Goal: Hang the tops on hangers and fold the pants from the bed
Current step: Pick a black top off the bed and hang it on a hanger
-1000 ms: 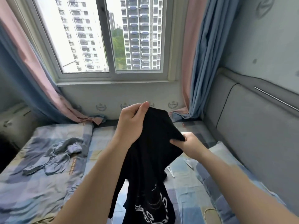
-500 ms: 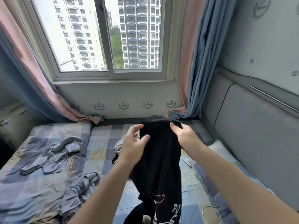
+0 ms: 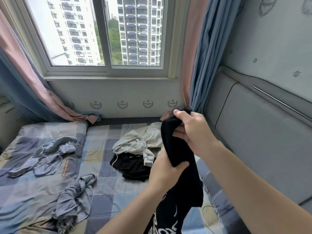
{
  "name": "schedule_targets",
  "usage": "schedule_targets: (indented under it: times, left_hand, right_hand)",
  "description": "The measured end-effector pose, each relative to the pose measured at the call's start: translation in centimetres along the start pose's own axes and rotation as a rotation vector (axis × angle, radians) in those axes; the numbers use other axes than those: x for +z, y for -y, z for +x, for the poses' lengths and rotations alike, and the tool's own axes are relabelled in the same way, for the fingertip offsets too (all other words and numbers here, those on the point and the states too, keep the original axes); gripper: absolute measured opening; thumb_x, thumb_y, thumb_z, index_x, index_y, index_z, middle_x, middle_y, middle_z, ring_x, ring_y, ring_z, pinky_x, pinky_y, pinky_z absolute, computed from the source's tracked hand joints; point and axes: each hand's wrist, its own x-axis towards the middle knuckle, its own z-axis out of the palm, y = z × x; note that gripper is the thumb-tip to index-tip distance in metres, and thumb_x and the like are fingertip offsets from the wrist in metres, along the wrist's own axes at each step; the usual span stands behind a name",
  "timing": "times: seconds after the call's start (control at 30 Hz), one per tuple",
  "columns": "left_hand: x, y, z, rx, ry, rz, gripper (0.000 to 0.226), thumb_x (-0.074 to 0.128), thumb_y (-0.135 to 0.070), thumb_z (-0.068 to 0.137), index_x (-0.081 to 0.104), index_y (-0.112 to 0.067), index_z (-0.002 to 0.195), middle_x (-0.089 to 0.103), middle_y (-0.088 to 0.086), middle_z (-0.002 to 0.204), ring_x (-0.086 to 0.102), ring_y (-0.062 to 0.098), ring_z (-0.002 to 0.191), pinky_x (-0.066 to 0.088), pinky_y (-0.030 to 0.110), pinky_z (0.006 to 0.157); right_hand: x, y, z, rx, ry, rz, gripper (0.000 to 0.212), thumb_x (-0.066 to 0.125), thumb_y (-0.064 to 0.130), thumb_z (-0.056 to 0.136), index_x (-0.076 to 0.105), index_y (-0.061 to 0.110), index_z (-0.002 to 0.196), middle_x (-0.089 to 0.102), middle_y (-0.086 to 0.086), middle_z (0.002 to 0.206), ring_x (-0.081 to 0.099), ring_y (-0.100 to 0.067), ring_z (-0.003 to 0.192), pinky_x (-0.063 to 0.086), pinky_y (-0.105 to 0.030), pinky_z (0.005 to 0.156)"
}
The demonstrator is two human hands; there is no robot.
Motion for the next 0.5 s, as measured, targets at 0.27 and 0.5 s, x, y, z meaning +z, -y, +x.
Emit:
schedule_targets:
  times: [0.27, 0.5]
  left_hand:
    - [-0.9, 3.7, 1.0, -0.184, -0.088, -0.086, 0.032, 0.049, -0.038, 0.104, 0.069, -0.014, 0.098, 0.072, 0.011, 0.089, 0.067, 0.021, 0.080, 0.054, 0.043, 0.076]
    - [-3.4, 2.6, 1.7, -0.300, -0.048, -0.439, 0.030, 0.052, -0.036, 0.102, 0.078, -0.024, 0.093, 0.078, -0.003, 0.093, 0.075, 0.018, 0.086, 0.058, 0.035, 0.080]
  right_hand:
    - [-1.7, -0.6, 0.9, -0.031, -0.146, 0.021, 0.025, 0.059, 0.021, 0.101, 0.068, -0.002, 0.105, 0.072, -0.022, 0.109, 0.072, -0.031, 0.102, 0.060, -0.045, 0.087]
    - [-3.6, -3.4, 0.6, 0.090, 0.035, -0.255, 0.037, 0.058, 0.023, 0.100, 0.053, 0.027, 0.136, 0.057, 0.007, 0.135, 0.054, -0.013, 0.125, 0.046, -0.037, 0.100]
